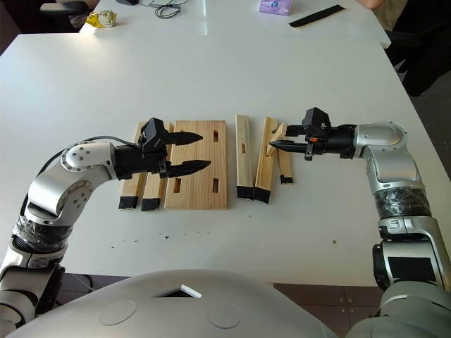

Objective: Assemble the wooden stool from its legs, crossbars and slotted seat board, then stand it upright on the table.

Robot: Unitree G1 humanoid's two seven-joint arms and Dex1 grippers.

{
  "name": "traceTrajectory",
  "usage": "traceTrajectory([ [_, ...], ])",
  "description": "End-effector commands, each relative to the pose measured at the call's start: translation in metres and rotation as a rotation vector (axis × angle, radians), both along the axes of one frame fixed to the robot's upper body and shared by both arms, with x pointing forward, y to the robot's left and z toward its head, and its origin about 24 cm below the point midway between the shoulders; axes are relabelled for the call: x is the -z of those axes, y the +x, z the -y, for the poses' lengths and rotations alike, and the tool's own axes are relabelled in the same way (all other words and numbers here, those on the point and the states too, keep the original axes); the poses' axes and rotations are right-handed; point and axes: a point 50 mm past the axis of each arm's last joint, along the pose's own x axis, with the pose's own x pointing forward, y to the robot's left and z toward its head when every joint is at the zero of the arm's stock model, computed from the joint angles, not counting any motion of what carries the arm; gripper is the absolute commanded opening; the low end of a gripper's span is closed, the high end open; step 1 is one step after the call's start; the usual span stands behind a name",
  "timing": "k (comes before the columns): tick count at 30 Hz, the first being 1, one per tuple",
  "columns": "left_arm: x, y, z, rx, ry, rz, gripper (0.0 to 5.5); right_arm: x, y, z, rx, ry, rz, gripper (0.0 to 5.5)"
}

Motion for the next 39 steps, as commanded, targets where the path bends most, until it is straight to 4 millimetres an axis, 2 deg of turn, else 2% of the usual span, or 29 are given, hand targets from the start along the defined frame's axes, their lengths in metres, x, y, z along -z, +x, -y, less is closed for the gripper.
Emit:
traceTrajectory([
  [1, 0.000, -0.001, -0.001, 0.014, 0.024, 0.006, 3.41, 0.052, -0.018, 0.009, 0.036, -0.143, -0.231, 1.31],
  [6, 0.001, -0.003, 0.000, 0.023, 0.027, 0.002, 3.41, 0.061, -0.017, 0.007, 0.027, -0.157, -0.261, 1.31],
  [11, 0.002, -0.006, 0.001, 0.027, 0.029, -0.003, 3.41, 0.054, -0.018, 0.003, -0.001, -0.127, -0.260, 1.31],
  [25, 0.003, -0.012, 0.004, -0.019, 0.014, 0.002, 3.41, 0.038, -0.058, -0.014, -0.159, -0.116, -0.322, 1.31],
  [31, 0.004, -0.016, 0.007, -0.019, 0.008, -0.004, 3.41, 0.040, -0.051, -0.009, -0.122, -0.131, -0.341, 1.31],
  [39, 0.005, -0.019, 0.009, 0.005, 0.014, -0.018, 3.41, 0.058, -0.034, -0.009, -0.078, -0.160, -0.367, 1.31],
])
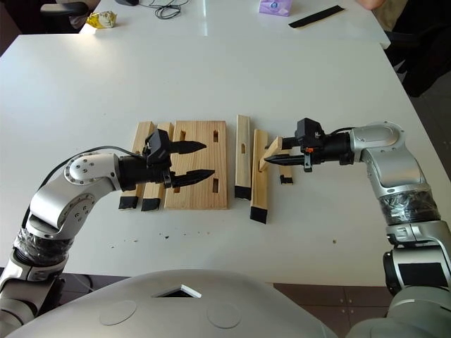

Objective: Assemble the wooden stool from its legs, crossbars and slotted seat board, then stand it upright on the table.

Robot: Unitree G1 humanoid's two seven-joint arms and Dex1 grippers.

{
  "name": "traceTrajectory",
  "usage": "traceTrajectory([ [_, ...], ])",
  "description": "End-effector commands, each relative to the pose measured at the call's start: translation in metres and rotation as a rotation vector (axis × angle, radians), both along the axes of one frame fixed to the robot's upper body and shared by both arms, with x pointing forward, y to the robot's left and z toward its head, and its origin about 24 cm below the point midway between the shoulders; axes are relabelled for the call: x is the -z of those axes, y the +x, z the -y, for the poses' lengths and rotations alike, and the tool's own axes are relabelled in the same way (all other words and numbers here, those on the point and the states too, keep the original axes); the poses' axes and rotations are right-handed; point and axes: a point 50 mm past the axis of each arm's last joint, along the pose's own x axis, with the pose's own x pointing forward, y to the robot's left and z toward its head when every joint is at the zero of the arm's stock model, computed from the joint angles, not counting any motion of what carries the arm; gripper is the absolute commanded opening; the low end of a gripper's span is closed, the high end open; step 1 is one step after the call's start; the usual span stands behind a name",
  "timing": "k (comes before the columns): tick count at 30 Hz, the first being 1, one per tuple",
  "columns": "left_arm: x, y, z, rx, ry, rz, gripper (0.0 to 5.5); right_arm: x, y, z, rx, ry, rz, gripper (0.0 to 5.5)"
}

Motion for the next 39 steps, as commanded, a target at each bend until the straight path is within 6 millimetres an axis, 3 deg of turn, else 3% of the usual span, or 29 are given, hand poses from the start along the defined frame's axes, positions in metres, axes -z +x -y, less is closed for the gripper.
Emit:
traceTrajectory([
  [1, 0.000, -0.003, 0.002, 0.019, 0.013, -0.012, 3.41, 0.061, -0.018, 0.007, 0.060, -0.173, -0.238, 1.31],
  [8, 0.002, -0.004, 0.001, 0.016, 0.017, -0.018, 3.41, 0.069, -0.020, -0.006, 0.012, -0.174, -0.240, 1.31],
  [22, 0.001, 0.002, -0.001, -0.001, 0.028, -0.003, 3.41, 0.067, -0.018, -0.001, 0.077, -0.158, -0.191, 1.31],
  [25, 0.000, 0.003, -0.001, 0.004, 0.028, 0.000, 3.41, 0.069, -0.016, -0.004, 0.109, -0.136, -0.181, 1.90],
  [32, -0.002, 0.007, -0.002, 0.026, 0.037, -0.001, 3.41, 0.099, -0.029, -0.006, 0.248, -0.097, -0.183, 2.97],
  [34, -0.002, 0.009, -0.004, 0.018, 0.042, 0.001, 3.41, 0.094, -0.028, -0.005, 0.254, -0.078, -0.166, 3.09],
  [39, -0.001, 0.012, -0.005, -0.015, 0.032, 0.017, 3.41, 0.056, -0.017, -0.002, 0.234, -0.031, -0.075, 3.09],
])
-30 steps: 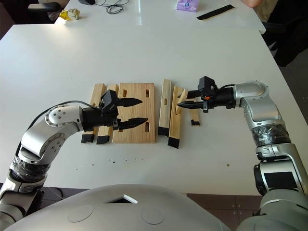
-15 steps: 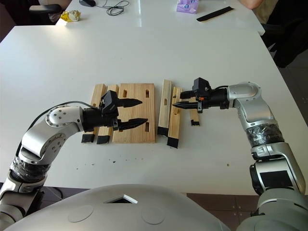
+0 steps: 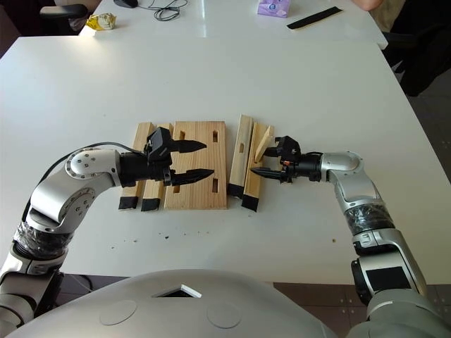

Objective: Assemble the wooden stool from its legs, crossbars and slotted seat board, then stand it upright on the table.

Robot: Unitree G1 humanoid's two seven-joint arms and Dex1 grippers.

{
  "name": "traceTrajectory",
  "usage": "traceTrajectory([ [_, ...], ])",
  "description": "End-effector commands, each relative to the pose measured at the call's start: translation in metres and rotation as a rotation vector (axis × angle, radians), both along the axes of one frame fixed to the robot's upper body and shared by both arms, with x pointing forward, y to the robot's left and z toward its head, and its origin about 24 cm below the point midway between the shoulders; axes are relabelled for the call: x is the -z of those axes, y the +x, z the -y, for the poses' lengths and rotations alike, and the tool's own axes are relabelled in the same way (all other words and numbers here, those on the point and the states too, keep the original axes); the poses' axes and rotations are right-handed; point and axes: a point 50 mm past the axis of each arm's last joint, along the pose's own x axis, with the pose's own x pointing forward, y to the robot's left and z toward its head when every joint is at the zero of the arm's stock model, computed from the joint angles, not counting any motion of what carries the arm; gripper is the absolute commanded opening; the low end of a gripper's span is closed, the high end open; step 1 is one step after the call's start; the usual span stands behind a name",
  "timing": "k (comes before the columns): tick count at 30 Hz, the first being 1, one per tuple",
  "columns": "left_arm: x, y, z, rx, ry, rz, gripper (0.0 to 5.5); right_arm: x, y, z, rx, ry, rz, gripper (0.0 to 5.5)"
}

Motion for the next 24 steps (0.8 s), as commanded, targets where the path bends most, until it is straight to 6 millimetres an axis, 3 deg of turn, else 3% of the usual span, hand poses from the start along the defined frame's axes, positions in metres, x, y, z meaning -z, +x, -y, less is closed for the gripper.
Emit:
traceTrajectory([
  [1, -0.002, 0.004, -0.002, -0.034, 0.000, 0.029, 3.41, -0.012, -0.004, 0.011, -0.002, -0.056, -0.025, 3.09],
  [9, -0.001, 0.006, -0.002, -0.074, -0.015, 0.046, 3.41, -0.057, 0.001, 0.012, -0.040, -0.050, 0.060, 3.09],
  [24, 0.000, 0.009, -0.003, -0.088, -0.016, 0.069, 3.41, -0.097, -0.002, 0.023, -0.048, -0.028, 0.118, 3.09],
])
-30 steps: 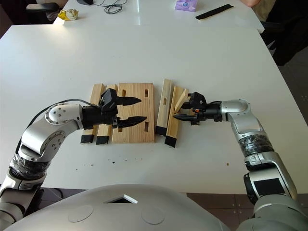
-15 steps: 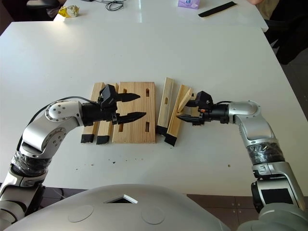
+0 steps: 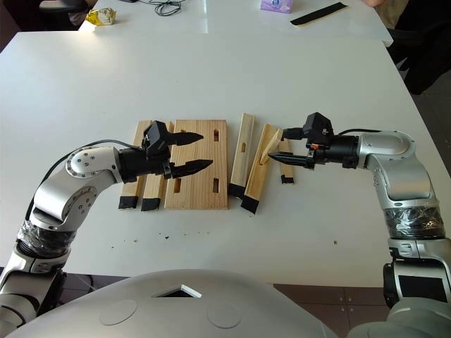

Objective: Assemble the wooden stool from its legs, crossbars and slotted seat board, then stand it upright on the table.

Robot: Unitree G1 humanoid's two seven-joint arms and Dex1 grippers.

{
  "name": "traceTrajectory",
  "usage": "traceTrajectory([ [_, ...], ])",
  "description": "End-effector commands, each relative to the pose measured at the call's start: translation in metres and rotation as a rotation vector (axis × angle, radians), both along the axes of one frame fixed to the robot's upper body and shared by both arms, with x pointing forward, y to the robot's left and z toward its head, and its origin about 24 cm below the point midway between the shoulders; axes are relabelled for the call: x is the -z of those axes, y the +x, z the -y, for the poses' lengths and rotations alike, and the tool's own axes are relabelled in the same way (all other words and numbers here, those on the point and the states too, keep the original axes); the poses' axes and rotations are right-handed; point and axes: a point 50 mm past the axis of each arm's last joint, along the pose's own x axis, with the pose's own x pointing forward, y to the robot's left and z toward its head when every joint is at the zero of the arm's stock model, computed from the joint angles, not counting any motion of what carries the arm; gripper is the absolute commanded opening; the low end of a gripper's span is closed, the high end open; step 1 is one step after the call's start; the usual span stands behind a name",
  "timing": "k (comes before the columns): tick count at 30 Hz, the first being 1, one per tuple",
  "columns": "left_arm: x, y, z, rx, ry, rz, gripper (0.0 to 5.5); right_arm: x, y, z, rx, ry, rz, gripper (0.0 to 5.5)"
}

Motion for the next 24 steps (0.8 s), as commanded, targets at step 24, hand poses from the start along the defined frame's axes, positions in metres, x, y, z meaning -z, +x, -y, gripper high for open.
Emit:
traceTrajectory([
  [24, -0.004, 0.014, -0.002, -0.003, 0.010, 0.051, 3.41, -0.052, 0.014, -0.043, 0.022, 0.433, 0.114, 1.99],
])
